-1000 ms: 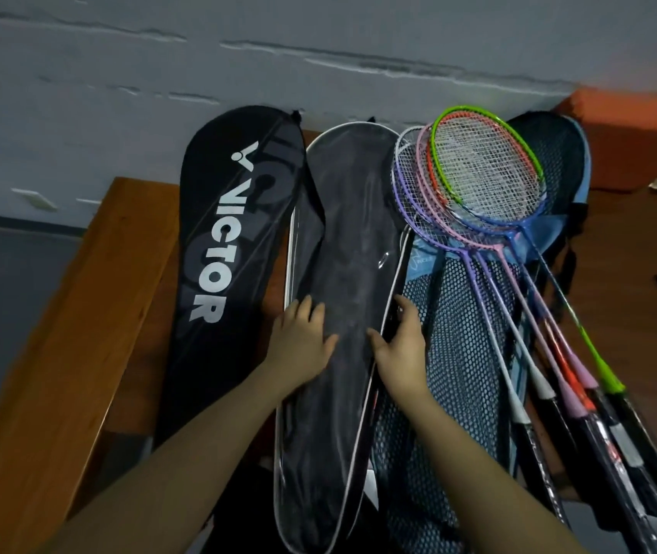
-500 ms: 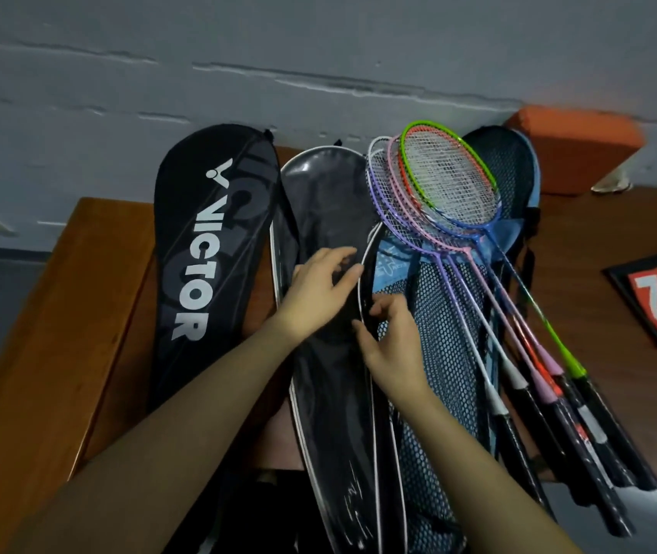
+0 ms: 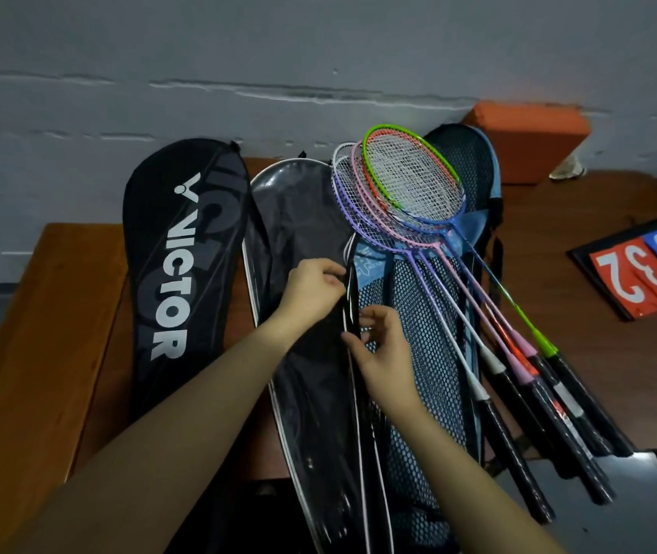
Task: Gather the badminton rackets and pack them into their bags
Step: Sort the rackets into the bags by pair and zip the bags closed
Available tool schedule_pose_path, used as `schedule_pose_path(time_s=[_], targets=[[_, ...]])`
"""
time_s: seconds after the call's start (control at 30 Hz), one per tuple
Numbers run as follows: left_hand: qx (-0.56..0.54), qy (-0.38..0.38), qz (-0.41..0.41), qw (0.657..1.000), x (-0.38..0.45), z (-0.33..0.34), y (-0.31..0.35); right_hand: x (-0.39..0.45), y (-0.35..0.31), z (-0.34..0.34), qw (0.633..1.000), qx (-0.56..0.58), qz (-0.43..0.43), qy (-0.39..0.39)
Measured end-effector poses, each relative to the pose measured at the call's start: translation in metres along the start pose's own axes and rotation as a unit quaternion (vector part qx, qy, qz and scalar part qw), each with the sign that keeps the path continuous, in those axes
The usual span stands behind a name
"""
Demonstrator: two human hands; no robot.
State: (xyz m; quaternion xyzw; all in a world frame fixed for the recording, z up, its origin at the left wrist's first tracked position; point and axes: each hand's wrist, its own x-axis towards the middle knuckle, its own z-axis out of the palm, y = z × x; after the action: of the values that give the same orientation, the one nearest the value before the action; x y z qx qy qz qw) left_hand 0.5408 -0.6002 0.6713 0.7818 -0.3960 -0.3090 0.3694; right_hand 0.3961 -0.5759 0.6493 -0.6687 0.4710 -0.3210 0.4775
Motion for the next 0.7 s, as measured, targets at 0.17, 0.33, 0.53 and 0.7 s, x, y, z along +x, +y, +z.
schedule_pose_path(time_s=[0.17,0.33,0.53,0.7], targets=[[-0.102,0.006,-0.019,0.995,-0.008,-0.011,-0.01,0.02,-0.009,-0.002,0.996,0.082,0.03,0.007],[-0.183,-0.004,-0.017,0.983,-0.024,-0.032,-0.007,0.044,-0.017,0.009,0.992,0.116,0.05,-0.019],[-0.142,0.018,-0.023,0.989,-0.028,-0.027,-0.018,0.082,-0.011,0.017,1.0,-0.007,0.021,-0.008],[-0.023,0.037,0.075,0.996,-0.026,0.009,-0.02,0.112,0.008,0.015,0.993,-0.098,0.067,-0.012]])
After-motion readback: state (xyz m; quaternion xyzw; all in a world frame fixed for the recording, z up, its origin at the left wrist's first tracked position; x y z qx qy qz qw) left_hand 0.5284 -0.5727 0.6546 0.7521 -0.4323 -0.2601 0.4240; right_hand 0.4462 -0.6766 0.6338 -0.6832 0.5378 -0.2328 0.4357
